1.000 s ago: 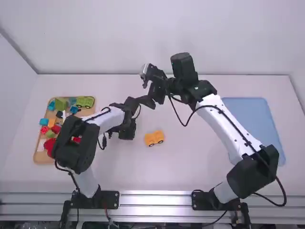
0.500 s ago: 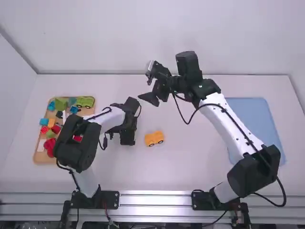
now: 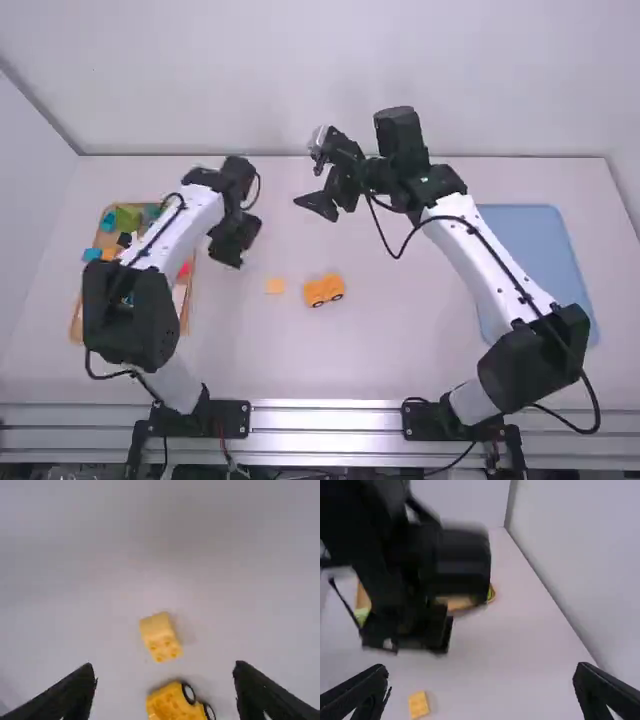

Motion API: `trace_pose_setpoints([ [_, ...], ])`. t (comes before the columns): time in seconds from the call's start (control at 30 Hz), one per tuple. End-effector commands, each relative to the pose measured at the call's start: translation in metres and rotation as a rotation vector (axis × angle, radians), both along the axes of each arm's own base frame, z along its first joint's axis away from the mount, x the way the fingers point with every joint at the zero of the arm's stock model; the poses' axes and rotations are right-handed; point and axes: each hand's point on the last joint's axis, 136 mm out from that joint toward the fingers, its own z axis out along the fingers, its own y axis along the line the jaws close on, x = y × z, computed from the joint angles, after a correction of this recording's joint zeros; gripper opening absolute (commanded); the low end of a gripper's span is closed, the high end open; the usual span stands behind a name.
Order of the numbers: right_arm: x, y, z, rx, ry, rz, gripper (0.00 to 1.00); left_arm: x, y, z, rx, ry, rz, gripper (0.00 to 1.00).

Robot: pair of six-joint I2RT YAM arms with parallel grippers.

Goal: Assemble lego blocks to make yellow taxi

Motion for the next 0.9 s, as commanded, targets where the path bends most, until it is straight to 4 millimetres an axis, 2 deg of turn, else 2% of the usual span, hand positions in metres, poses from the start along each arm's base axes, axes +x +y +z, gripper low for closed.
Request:
trace_pose_setpoints([
  [0.0,-0.004,-0.002,0.021,0.015,-0.046,0.01,0.99,0.017,0.032,0.034,0.176,-0.059,-0.403,0.67],
  [0.03,-0.005,-0.003,0.019,0.005,-0.052,0.018,0.99,0.023,0.035,0.041,0.19,-0.078,-0.477,0.99],
  [0.13,-0.006,-0.005,0.014,-0.024,-0.074,0.028,0.99,0.046,0.06,0.057,0.368,-0.107,-0.697,0.99],
  [0.2,-0.004,-0.007,0.011,-0.039,-0.079,0.013,0.99,0.055,0.062,0.06,0.403,-0.125,-0.794,0.99],
  [0.27,0.001,-0.009,0.009,-0.056,-0.085,-0.012,0.99,0.072,0.054,0.062,0.45,-0.165,-1.039,0.99],
  [0.33,0.001,-0.01,0.008,-0.062,-0.077,-0.022,0.99,0.077,0.048,0.058,0.461,-0.18,-1.189,0.99],
  [0.37,0.001,-0.011,0.005,-0.068,-0.05,-0.037,0.99,0.081,0.04,0.056,0.452,-0.204,-1.333,0.99],
  [0.47,-0.005,-0.014,-0.004,-0.096,-0.013,-0.03,0.99,0.073,0.005,0.04,0.362,-0.292,-1.75,0.99],
  [0.53,-0.008,-0.016,-0.008,-0.113,-0.019,-0.01,0.99,0.063,-0.013,0.032,0.304,-0.366,-1.965,0.99],
  [0.57,-0.01,-0.017,-0.01,-0.126,-0.024,0.001,0.99,0.053,-0.027,0.025,0.241,-0.466,-2.118,0.99],
  [0.6,-0.01,-0.017,-0.011,-0.128,-0.024,0.001,0.99,0.049,-0.032,0.024,0.215,-0.515,-2.16,0.99],
  [0.67,-0.012,-0.018,-0.012,-0.131,-0.012,0.003,0.99,0.029,-0.056,0.024,0.096,-0.831,-2.326,0.99],
  [0.77,-0.013,-0.017,-0.013,-0.132,-0.007,0.006,0.99,0.013,-0.062,0.016,0.069,-1.064,-2.391,0.99],
  [0.87,-0.014,-0.018,-0.014,-0.13,0.005,0.001,0.99,0.006,-0.051,-0.016,0.099,-1.118,-2.352,0.99],
])
